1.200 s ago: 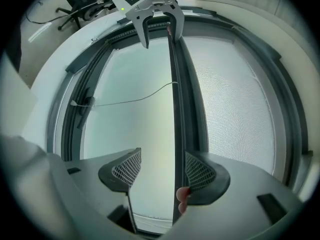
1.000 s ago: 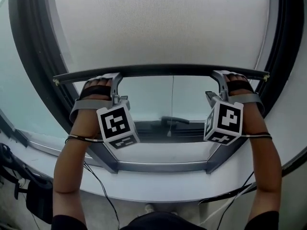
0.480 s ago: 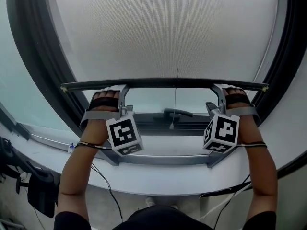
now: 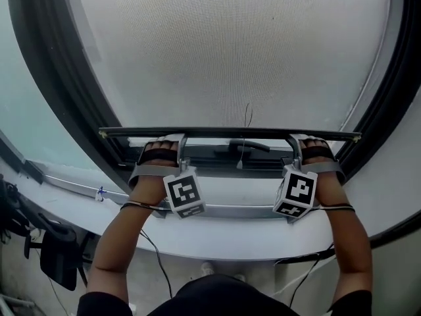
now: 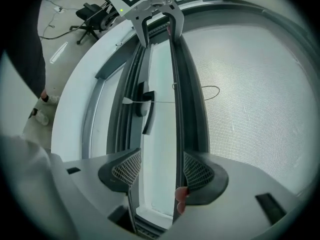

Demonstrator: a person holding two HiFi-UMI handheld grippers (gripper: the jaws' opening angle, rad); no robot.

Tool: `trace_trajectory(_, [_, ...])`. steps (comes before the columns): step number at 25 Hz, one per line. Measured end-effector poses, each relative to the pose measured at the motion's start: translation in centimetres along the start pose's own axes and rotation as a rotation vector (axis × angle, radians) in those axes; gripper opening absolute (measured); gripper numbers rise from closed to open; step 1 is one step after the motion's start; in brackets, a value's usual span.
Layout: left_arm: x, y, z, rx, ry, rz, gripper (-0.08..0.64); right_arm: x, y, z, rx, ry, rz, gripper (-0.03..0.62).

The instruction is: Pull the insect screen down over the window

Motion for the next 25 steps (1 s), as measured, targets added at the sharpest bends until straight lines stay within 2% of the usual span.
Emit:
trace_trajectory(2, [0.7,1.0,-2.3,-0.018,-0.008,0.014,0.313,-0.5,1.1,2.2,0.033,-0.006,0.016,0.264])
trace_trajectory(4, [1.0,1.2,-2.8,-0.046,-0.025,0.008,0.313,-0.6,1.2,2.5,0.09,-0.01,0.025,0.264])
trace_trajectory(6, [1.3,1.3,-3.4,-0.058,-0.031,-0.001,0.313,-0.8,1.2,3.0,0.112,-0.014,0.03,0.264])
trace_trajectory(14, [1.5,2.2,-4.4,-0.061,-0.051,-0.003,0.313,-0.8,2.2,4.1,0.075,0.009,0.034,0.264])
trace_trajectory(19, [1.4,2.7,-4.2,-0.078,-0.024,0.029,0.313,-1.4,2.6,4.1,-0.005,0.006,-0.017,0.264])
trace_trajectory(23, [1.4,2.6,-4.0,-0.08,-0.034,0.012,0.313,-1.1,2.0,3.7,0.004,0.051,-0.051,0.264])
trace_trajectory(25, [1.4,2.7,-4.0,-0.079,-0.039,0.012,0.313,-0.8,1.2,3.4,-0.018,0.094,-0.09,0.264])
Point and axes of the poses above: the fingertips, and each gripper's own axes: y forward along the fingers, z to its left, x out of its top, the point moved 6 cm from there along -y, backward along the fingers, and after that the axes turned 13 degrees about y, right-handed, at the moved point
